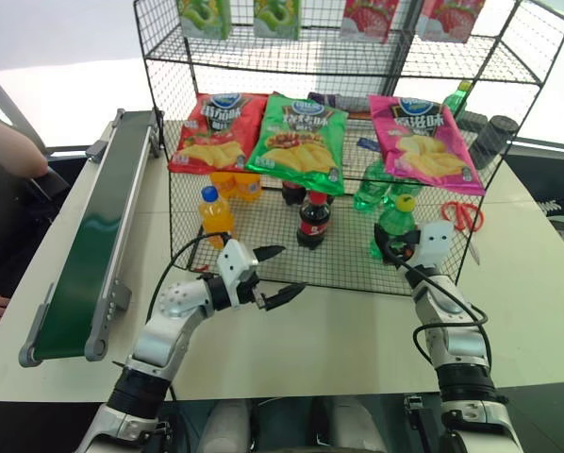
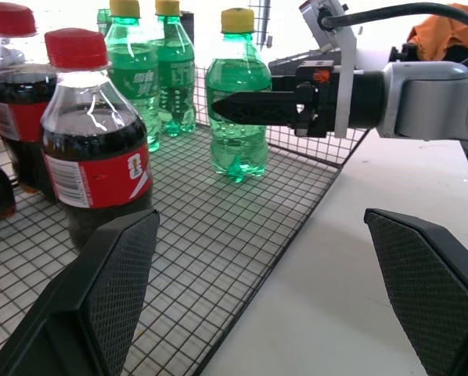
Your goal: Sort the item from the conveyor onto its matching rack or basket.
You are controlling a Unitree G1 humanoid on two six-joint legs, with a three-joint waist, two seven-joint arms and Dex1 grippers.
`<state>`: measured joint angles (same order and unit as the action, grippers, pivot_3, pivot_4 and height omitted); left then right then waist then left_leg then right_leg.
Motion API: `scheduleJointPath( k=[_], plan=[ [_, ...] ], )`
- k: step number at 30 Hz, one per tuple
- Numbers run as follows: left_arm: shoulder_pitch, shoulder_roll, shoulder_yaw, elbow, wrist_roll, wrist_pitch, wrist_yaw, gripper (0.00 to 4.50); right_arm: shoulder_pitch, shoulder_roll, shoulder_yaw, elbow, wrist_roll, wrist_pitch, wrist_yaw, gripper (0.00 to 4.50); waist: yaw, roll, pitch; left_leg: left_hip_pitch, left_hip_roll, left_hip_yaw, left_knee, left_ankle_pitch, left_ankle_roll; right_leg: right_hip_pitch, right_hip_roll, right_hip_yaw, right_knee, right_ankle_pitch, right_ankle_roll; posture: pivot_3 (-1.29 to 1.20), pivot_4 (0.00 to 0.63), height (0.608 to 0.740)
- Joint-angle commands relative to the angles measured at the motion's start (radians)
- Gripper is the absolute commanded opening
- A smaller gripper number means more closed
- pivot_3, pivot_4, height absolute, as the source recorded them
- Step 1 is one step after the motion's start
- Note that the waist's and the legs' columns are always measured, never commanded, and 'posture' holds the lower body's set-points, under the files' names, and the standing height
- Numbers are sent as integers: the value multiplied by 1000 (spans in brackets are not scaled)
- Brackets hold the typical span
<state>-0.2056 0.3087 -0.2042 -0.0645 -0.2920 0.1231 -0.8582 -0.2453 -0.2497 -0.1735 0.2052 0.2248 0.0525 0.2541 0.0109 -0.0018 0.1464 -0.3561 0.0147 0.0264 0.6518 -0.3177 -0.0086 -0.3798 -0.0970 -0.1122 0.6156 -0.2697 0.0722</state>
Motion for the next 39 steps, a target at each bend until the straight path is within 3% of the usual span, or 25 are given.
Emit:
scheduleJointPath(
  k=[1,8,15,23,31,39],
  plan=[
    [-6,-8,-6,-42,-1,-9,3,4500,-17,6,-26,-43,25,-28,2,4416,0,0,0,0,0,0,0,0,0,0,0,0,0,0,0,0,150,724],
    [-22,-8,-7,-27,-4,-10,1,4500,64,-22,-22,-168,27,-7,14,4416,2,0,0,0,0,0,0,0,0,0,0,0,0,0,0,0,150,724],
    [-31,17,34,-12,-26,12,0,4500,262,-76,10,-446,36,85,74,4416,2,1,-1,0,0,0,0,0,0,1,-1,0,0,0,0,0,150,724],
    [27,129,156,-13,-44,48,8,4500,482,-195,-66,-694,120,166,201,4416,2,1,-1,1,1,0,0,0,1,1,0,0,0,0,0,0,150,724],
    [137,252,275,12,-27,38,29,4500,673,-320,-303,-676,284,163,410,4416,5,0,-1,1,0,-1,0,-1,1,2,-1,0,-1,0,0,0,150,724],
    [170,250,286,23,-34,-21,7,4500,670,-346,-315,-640,283,168,470,4416,4,0,-1,1,1,-1,0,-1,1,1,-2,0,-1,0,0,0,150,724]
  ],
)
